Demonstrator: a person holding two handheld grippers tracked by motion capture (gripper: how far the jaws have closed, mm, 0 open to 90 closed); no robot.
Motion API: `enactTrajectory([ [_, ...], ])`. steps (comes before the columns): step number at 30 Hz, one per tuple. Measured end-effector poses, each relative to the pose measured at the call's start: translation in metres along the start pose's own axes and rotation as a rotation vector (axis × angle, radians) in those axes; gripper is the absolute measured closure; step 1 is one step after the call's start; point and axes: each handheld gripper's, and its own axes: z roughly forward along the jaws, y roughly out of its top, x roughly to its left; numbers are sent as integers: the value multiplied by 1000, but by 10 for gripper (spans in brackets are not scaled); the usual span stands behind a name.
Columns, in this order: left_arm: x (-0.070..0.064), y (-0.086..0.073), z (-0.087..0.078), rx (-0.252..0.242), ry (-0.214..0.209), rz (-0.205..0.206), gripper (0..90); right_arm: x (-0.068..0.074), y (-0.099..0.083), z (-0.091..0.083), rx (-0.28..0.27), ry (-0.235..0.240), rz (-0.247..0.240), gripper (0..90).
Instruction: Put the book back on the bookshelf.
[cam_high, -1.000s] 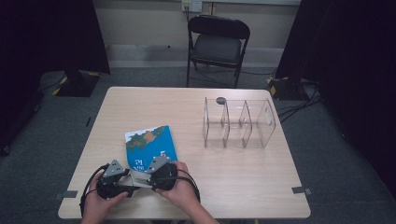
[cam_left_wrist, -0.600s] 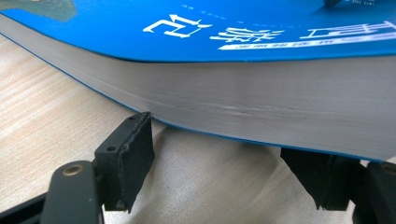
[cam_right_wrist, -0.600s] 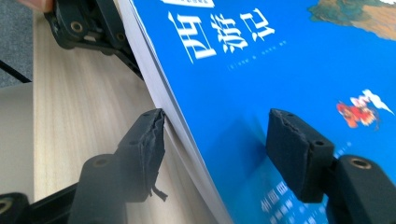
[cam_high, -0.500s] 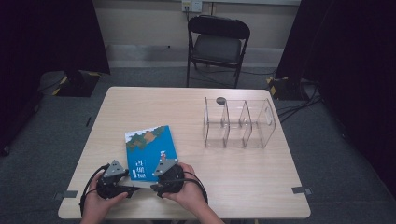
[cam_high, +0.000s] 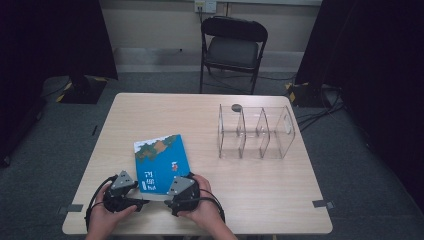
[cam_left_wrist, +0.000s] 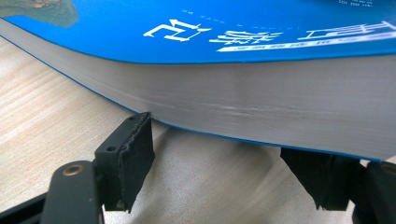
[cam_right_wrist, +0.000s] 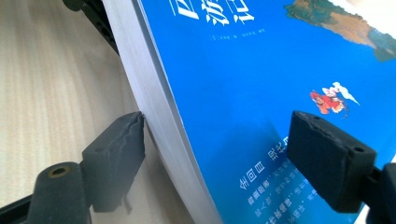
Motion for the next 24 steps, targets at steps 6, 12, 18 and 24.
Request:
enactTrajectory([
  [6,0,1,-1,-1,-6,-5,254,-1,-7,1,-44,-11,-13,177],
  [12,1,2,-2,0,-5,-1,256,0,-11,1,-59,-24,-37,176],
  [18,1,3,-3,-1,-12,-17,263,2,-14,2,-82,-37,-44,173],
  [24,1,4,-4,-5,-16,-24,268,4,-14,3,-74,-51,-56,162],
])
